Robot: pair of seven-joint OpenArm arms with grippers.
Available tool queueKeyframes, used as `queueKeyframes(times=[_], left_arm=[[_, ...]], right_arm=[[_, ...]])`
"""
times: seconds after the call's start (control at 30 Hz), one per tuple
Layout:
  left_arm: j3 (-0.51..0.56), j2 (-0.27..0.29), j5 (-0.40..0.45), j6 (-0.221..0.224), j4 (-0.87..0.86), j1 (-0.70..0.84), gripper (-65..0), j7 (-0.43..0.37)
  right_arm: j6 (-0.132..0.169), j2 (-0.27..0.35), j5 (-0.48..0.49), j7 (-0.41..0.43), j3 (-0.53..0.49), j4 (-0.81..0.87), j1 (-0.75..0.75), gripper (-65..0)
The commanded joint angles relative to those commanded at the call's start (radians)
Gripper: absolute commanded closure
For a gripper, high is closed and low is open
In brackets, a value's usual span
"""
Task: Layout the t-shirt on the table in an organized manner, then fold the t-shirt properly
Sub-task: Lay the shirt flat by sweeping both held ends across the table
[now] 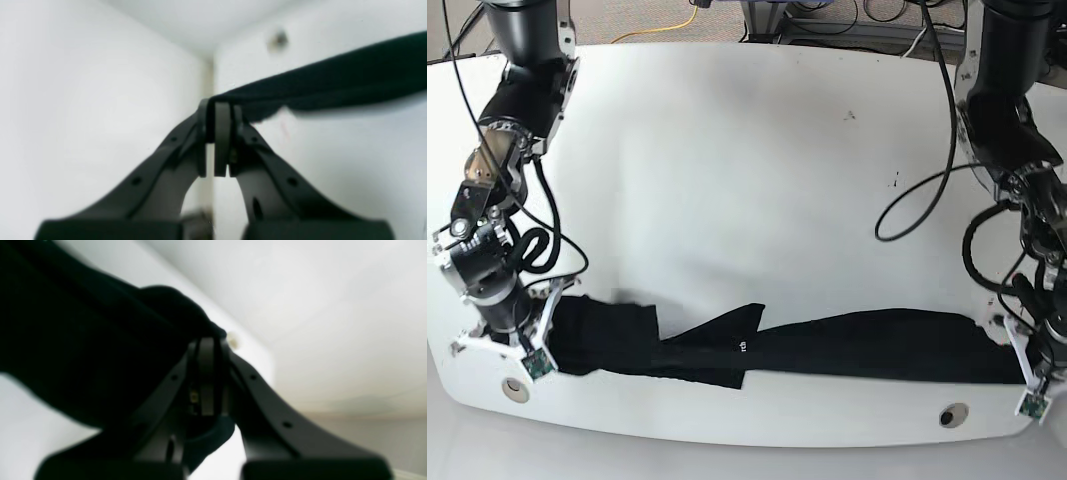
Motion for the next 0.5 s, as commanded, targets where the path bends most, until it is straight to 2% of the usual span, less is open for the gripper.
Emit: queueKeyframes(times=[0.23, 0.3, 0.5], left_arm=[[-0.003, 0.003, 0.0, 0.0, 0.009, 0.235, -0.7, 0.0], [-0.005, 0.018, 0.0, 0.0, 0.011, 0.298, -0.6, 0.0], [-0.066, 0.021, 0.0, 0.0, 0.017, 0.451, -0.6, 0.0]], right_arm=[[0.0, -0.011, 0.0, 0.0, 0.005, 0.006, -0.149, -0.2], [0.0, -0.018, 0.0, -0.002, 0.005, 0.011, -0.196, -0.2], [0.0, -0.038, -0.002, -0.032, 0.006, 0.012, -0.288, -0.2]])
